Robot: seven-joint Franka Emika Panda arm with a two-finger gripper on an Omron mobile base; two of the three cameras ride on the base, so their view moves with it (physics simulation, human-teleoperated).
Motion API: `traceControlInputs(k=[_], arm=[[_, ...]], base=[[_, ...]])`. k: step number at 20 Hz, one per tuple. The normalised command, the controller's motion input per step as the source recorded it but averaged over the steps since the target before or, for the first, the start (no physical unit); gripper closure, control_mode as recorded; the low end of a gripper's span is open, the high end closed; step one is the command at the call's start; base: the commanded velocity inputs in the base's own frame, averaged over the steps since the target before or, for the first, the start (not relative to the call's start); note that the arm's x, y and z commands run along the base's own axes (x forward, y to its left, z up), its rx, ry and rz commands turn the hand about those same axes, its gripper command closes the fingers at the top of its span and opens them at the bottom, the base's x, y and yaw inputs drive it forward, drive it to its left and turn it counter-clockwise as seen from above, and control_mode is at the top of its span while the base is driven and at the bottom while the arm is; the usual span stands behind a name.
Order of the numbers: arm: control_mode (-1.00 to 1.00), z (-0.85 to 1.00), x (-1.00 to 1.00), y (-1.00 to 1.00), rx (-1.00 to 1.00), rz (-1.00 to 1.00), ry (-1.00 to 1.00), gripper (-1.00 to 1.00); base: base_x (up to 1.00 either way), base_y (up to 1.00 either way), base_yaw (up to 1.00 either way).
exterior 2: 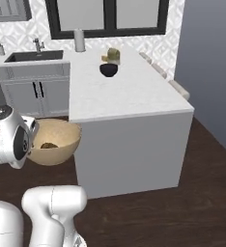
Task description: Open the cabinet, pick up the bread from the cabinet and place it in the basket. Then move the basket to the dining counter.
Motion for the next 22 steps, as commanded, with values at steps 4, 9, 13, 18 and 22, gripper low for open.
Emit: traceControlInputs(k=[4, 9, 13, 18, 22], arm=[[1.00, 0.00, 0.00, 0.00, 0.00, 0.00, 0.00, 1.00], [1.00, 0.00, 0.00, 0.00, 0.00, 0.00, 0.00, 1.00], [1.00, 0.00, 0.00, 0.00, 0.00, 0.00, 0.00, 1.00], [1.00, 0.00, 0.00, 0.00, 0.00, 0.00, 0.00, 1.00], [1.00, 0.00, 0.00, 0.00, 0.00, 0.00, 0.00, 1.00]], base=[[1.00, -0.52, 0.04], [1.00, -0.84, 0.10], [1.00, -0.86, 0.28], [1.00, -0.64, 0.22], [0.97, -0.30, 0.13]])
